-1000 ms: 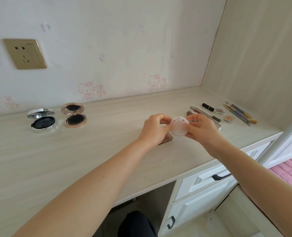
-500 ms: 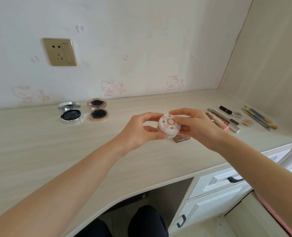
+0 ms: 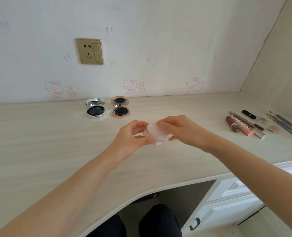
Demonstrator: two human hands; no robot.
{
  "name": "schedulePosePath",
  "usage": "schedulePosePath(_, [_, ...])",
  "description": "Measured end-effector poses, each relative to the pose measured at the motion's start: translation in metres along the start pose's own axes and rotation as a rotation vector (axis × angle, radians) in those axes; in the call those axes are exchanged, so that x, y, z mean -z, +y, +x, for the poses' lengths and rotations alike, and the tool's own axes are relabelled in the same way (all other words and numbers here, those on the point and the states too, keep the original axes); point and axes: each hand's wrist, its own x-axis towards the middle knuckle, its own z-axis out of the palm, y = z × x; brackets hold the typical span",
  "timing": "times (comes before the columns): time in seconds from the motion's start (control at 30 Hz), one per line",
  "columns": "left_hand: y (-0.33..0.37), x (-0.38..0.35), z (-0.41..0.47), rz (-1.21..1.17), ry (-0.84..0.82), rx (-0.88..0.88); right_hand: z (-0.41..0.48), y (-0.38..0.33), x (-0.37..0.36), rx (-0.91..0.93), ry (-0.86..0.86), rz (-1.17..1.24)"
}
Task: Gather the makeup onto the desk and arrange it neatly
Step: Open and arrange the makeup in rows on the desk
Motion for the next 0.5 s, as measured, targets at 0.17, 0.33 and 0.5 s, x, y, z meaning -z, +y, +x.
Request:
schedulePosePath(0.17, [-0.006, 0.007, -0.008, 0.012, 0.095, -0.036, 0.012, -0.007, -0.017, -0.001, -0.084, -0.1])
schedulePosePath(0.33, [-0.013, 0.009, -0.011, 0.03, 0.106, -0.073, 0.018, -0.015, -0.025, 0.048, -0.066, -0.191])
schedulePosePath(0.5, [-0.021, 0.009, -0.011, 0.066, 0.174, -0.085, 0.018, -0.018, -0.032, 0.064, -0.075, -0.278])
